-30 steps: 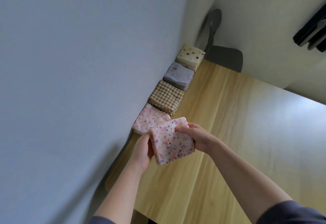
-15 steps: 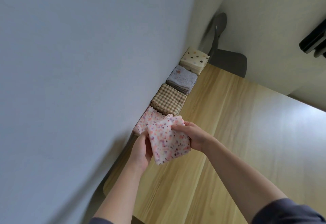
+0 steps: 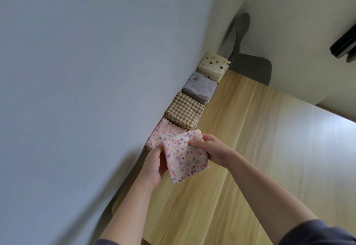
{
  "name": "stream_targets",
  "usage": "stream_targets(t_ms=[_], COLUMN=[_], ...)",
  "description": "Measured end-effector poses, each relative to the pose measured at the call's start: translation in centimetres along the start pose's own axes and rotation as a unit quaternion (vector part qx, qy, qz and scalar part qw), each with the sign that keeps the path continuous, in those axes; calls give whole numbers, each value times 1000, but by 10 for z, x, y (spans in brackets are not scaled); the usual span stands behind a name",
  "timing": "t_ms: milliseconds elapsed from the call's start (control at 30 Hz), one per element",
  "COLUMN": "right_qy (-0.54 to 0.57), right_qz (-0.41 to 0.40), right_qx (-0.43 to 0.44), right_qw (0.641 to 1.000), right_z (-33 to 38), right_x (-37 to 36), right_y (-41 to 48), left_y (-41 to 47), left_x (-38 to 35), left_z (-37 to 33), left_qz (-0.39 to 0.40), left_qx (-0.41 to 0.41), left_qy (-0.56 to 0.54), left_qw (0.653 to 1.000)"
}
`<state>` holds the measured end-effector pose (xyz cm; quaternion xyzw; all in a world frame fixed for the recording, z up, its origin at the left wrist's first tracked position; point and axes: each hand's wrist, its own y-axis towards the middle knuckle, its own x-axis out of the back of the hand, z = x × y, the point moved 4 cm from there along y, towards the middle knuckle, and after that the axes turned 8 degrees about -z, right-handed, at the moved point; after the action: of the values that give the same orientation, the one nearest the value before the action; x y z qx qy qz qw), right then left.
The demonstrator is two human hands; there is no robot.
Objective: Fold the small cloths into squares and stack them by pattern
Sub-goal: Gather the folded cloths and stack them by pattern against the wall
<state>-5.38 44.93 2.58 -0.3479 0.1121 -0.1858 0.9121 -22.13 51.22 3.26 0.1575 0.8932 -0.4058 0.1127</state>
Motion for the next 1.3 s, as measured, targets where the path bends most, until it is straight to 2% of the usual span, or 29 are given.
stream_targets(t_ms=[333,433,567,700,833,933,1067,1133,1200,1300], right_qy=[-12,-9,-4,-7,58,42,-2,-66,-145,-184], right_qz=[2,-5,-23,-39,64,112,85,72,32,-39], right_qx=[10,12,18,47,-8,-44,-69,-66,-36,25], right_qw=[1000,1000,1000,998,996,992,994,993,988,982], right_z=[-1,0,-1,-5,-15,-24,-36,-36,-27,-8], right_x=[1,0,-3,-3,-6,-8,-5,-6,-7,-10], right_y=[-1,-1,1,3,-1,0,16,24,34,51], left_y=[2,1,0,0,1,7,21,26,30,38], left_x=[2,3,4,4,8,16,36,44,50,54], left_z=[2,1,1,-1,0,4,21,29,34,36], left_qz=[44,88,46,21,13,-11,-93,-114,-124,-134], left_qx=[-26,-62,-80,-61,-21,-15,6,9,9,7], left_qy=[-2,55,107,46,-7,6,-5,1,18,27], left_qw=[999,993,990,997,1000,1000,996,993,992,991])
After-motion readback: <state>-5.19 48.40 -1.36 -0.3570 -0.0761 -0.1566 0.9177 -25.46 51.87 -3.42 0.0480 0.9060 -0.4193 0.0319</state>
